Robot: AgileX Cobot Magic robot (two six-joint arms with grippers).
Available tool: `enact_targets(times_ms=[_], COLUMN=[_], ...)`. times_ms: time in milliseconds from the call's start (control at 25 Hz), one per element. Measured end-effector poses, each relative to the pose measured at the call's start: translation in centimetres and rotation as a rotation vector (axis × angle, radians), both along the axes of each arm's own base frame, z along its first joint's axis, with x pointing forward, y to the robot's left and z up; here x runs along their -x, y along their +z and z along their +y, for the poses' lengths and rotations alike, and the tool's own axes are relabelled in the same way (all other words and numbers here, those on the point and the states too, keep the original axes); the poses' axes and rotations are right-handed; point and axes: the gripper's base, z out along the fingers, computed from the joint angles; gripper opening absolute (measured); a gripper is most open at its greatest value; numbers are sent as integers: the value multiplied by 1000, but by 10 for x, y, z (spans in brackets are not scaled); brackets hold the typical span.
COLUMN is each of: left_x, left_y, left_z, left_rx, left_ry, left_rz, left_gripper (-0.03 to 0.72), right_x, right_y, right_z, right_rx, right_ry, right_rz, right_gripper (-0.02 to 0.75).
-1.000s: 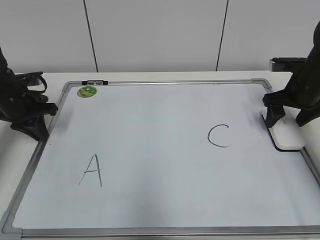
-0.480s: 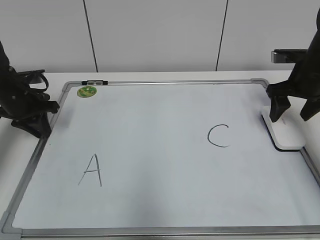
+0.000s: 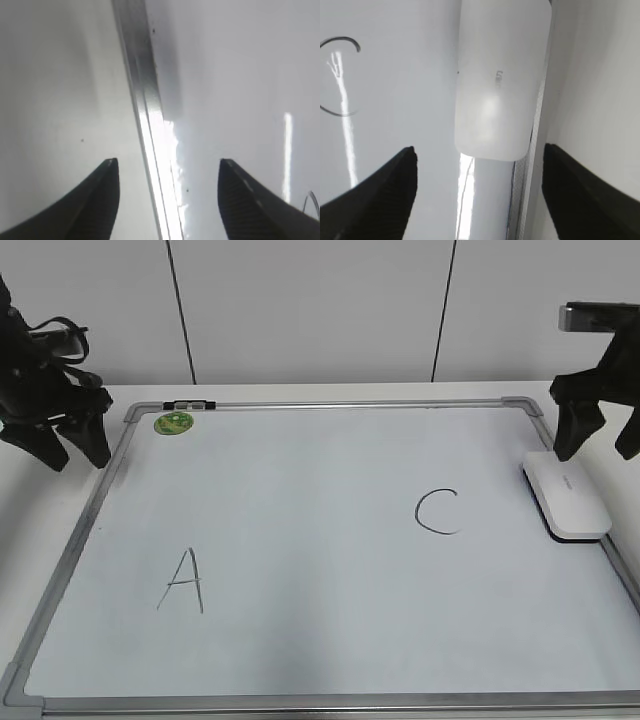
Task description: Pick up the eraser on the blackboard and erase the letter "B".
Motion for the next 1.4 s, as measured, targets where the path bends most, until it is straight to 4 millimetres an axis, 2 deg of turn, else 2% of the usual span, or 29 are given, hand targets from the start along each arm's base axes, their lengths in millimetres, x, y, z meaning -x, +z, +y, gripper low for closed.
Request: enact_targets(times_ms=[240,400,560,600,720,880,960,1040,1240,1400], left_x=[8,22,43,51,79,121,142,165,220,263], left_y=[43,87,135,147,175,202,209,216,219,214], left_z=[3,1,-5,-8,-16,-20,-19,-18,-13,-9], left_rx=[-29,-12,-2,0,8,17,18,20,22,24], left_ry=[14,22,9,0,-24,-47,-50,-53,-53,-53], left_rz=[-43,-134,-245,-273,-330,-385,-397,-420,-448,-474], left_gripper=[456,458,459,459,459,459,459,459,459,459], right_x=[18,36,58,67,91,128,161,184,244,273], right_y=[44,81,117,128,146,156,165,165,165,150], right_z=[1,2,2,2,3,4,4,4,5,6], right_rx=[-4,-3,1,0,2,4,11,17,21,15], right_ry=[7,11,16,16,19,23,25,27,28,26], right_rz=[-90,-187,-282,-313,-361,-392,-436,-451,-527,-536], right_gripper=[573,573,573,573,573,573,573,573,573,572])
